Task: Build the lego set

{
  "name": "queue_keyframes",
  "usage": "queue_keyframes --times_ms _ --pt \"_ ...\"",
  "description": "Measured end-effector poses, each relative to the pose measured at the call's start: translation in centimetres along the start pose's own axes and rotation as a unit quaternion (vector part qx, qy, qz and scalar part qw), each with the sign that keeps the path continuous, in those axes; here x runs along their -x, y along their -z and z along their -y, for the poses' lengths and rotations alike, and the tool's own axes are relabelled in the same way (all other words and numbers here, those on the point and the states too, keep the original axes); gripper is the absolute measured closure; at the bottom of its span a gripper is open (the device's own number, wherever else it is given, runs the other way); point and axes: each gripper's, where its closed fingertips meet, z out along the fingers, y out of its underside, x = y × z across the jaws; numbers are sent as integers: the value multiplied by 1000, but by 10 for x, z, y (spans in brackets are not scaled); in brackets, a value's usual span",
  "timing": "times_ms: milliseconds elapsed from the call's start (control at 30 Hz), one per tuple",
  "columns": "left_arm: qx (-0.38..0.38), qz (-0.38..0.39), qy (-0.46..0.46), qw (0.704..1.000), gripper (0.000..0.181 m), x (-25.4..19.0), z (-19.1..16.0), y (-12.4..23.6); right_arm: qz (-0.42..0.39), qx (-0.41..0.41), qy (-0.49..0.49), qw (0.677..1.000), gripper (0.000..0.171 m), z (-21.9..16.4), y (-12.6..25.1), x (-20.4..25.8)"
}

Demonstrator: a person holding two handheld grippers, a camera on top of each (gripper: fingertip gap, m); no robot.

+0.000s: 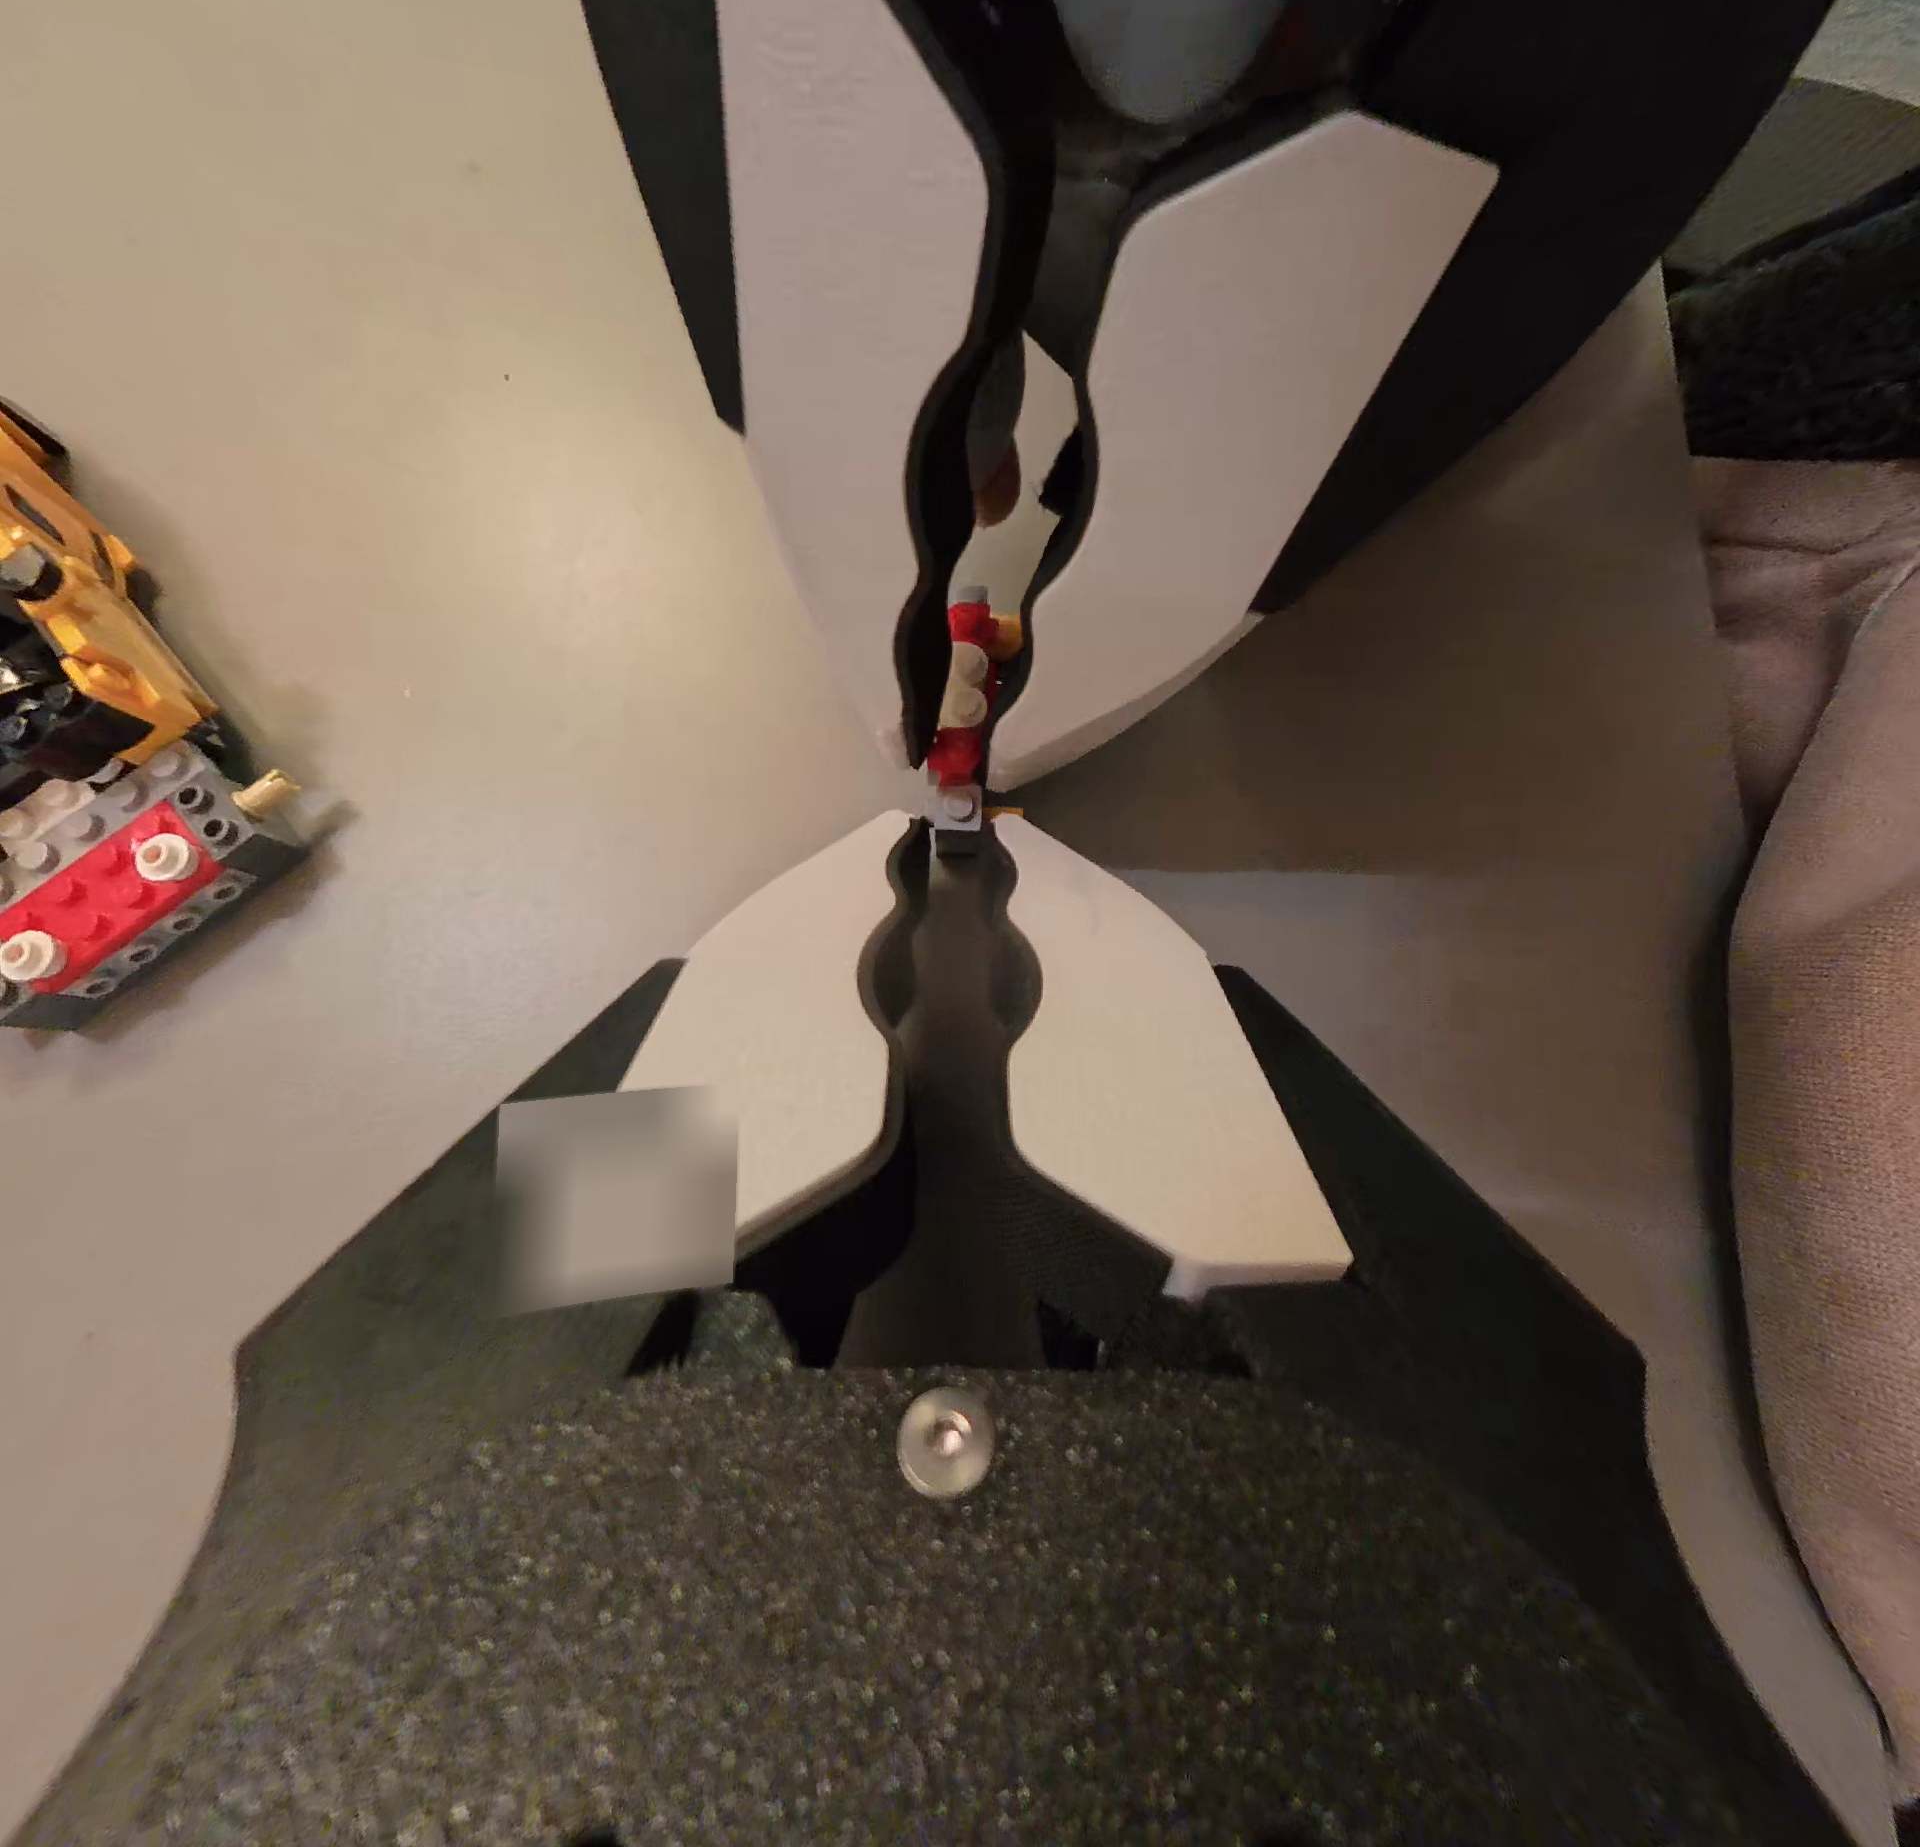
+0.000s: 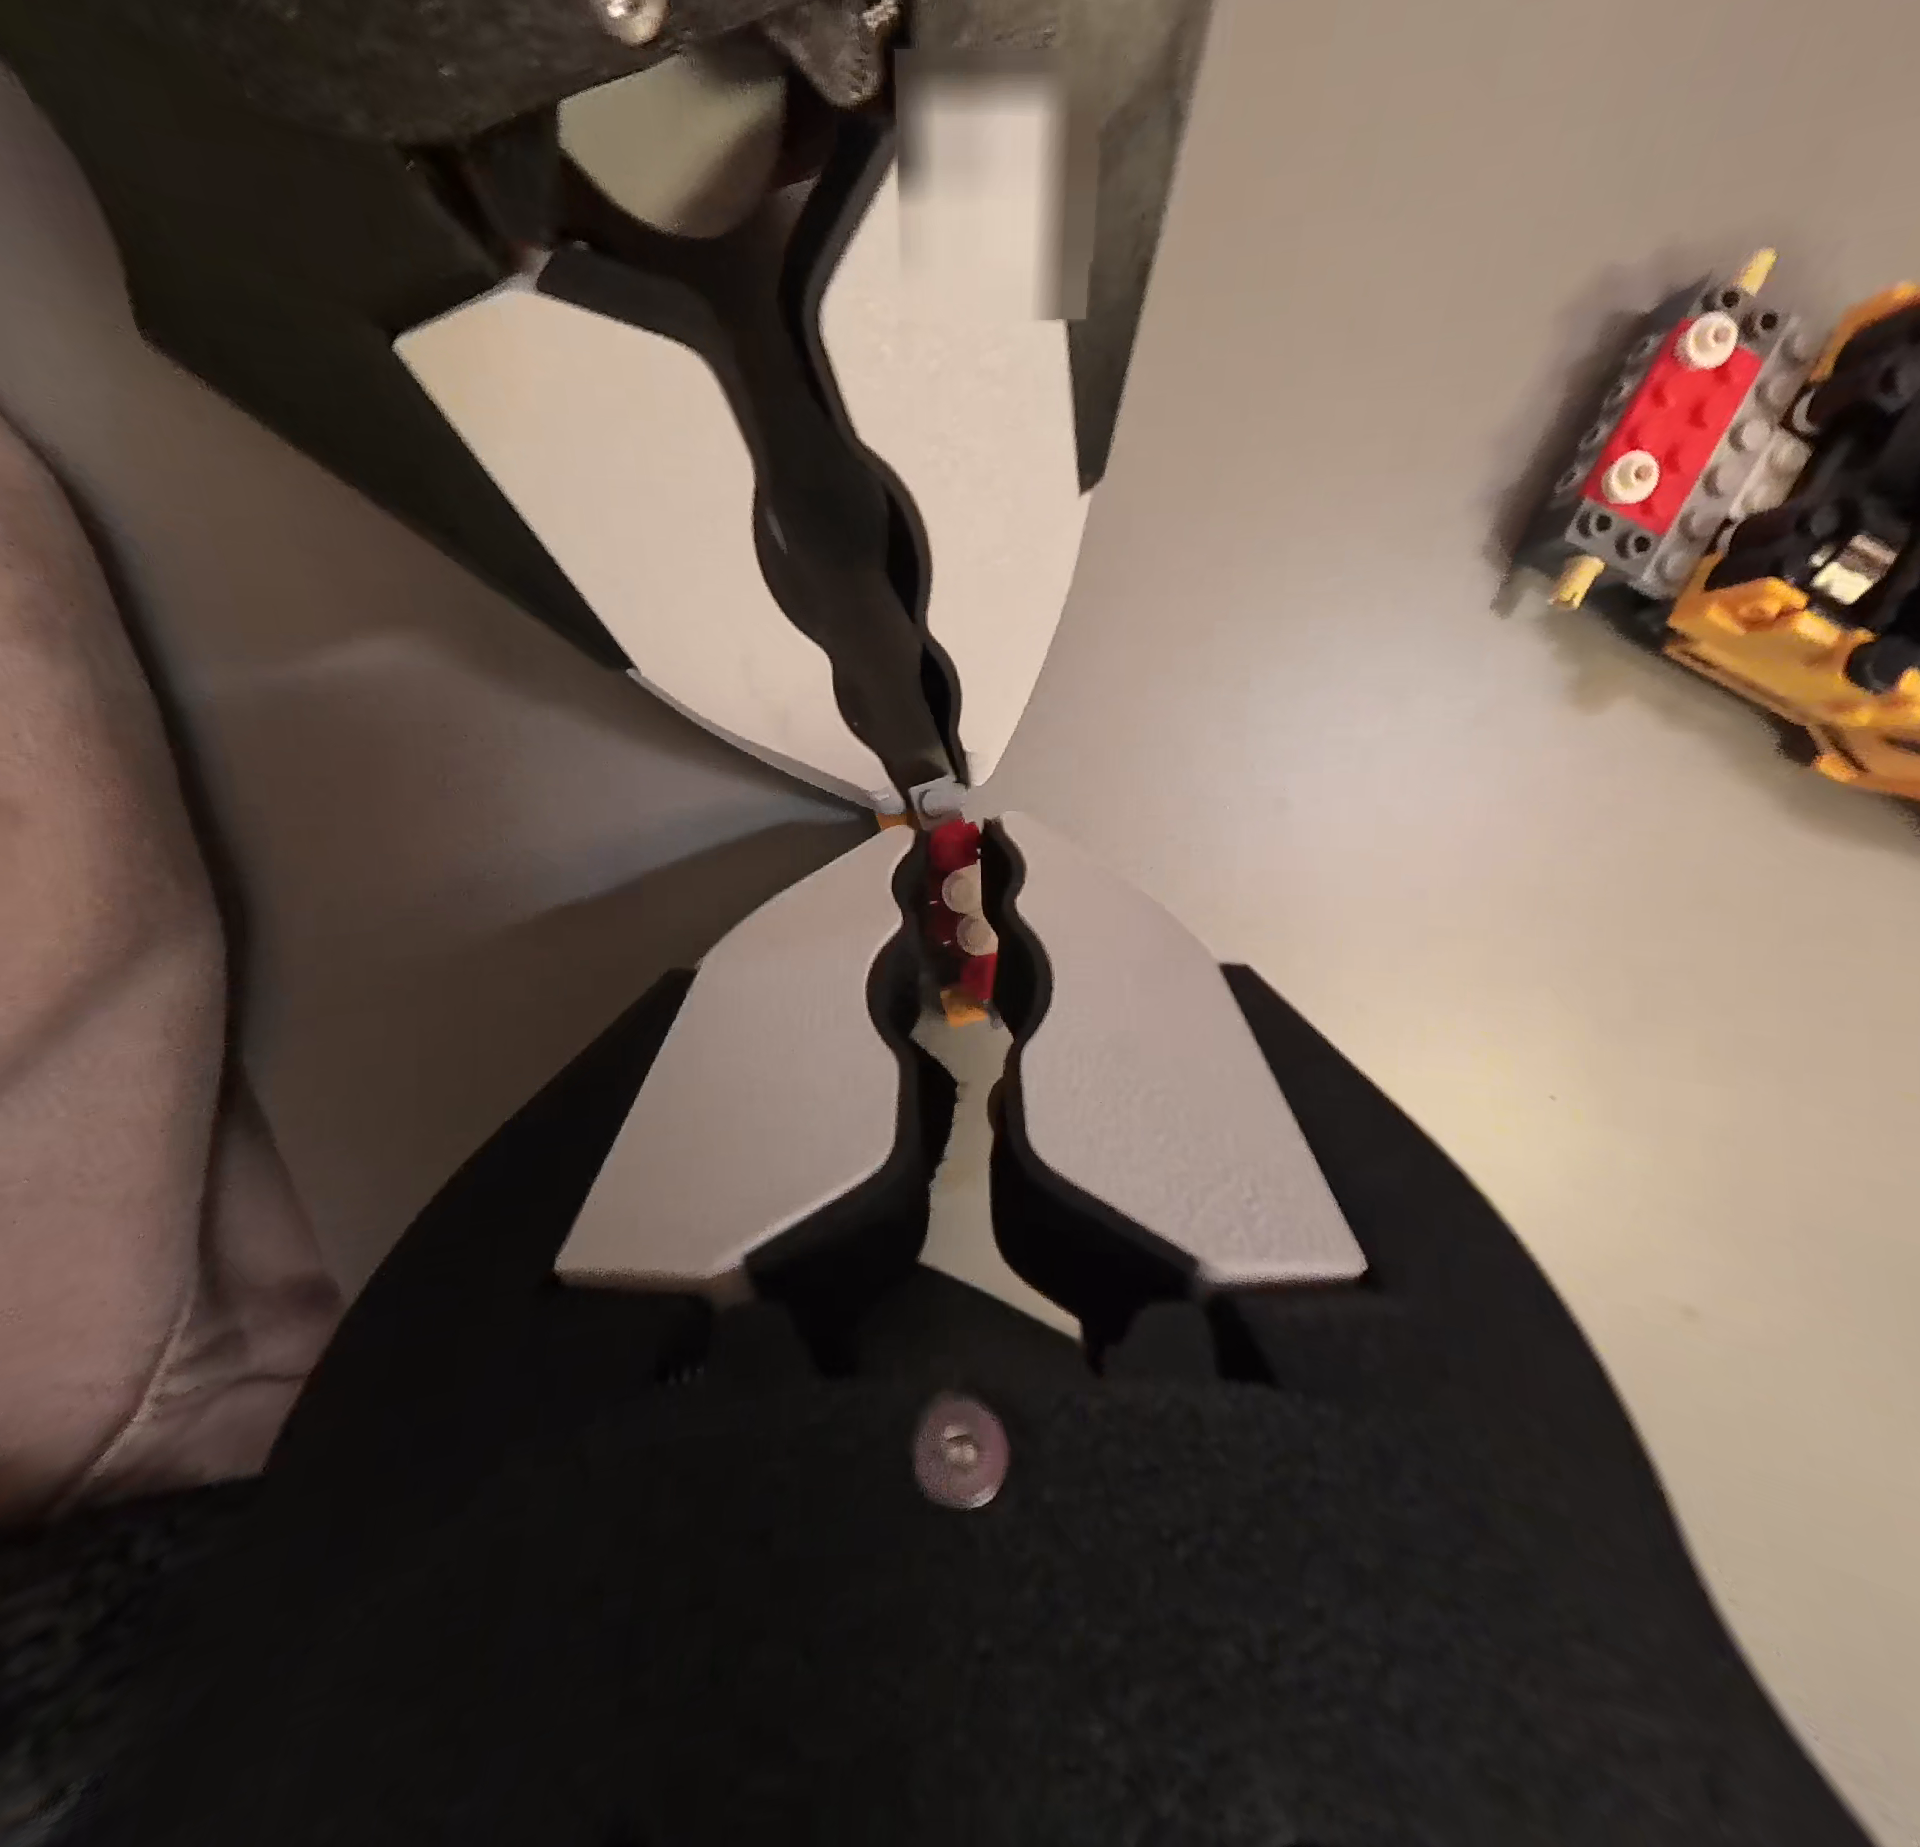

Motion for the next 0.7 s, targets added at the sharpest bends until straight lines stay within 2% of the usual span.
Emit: queue_keyframes --times_ms 167,267,367,433,567,700 --pt "1 7 -3 1000 172 0 0 0 5 14 -59 998 163 0 0 0" --pt "1 1 -2 1000 172 -1 0 0 9 12 -56 998 163 0 0 1" --pt "1 -5 -6 1000 172 -2 0 1 13 2 51 999 161 1 1 2" --pt "0 -7 -6 1000 172 -2 0 1 21 1 121 992 153 1 3 2" --pt "-1 -12 -5 1000 172 -3 0 1 38 19 185 982 159 0 1 3" --pt "-1 -15 -1 1000 172 -2 -1 1 58 13 194 979 162 1 0 4"
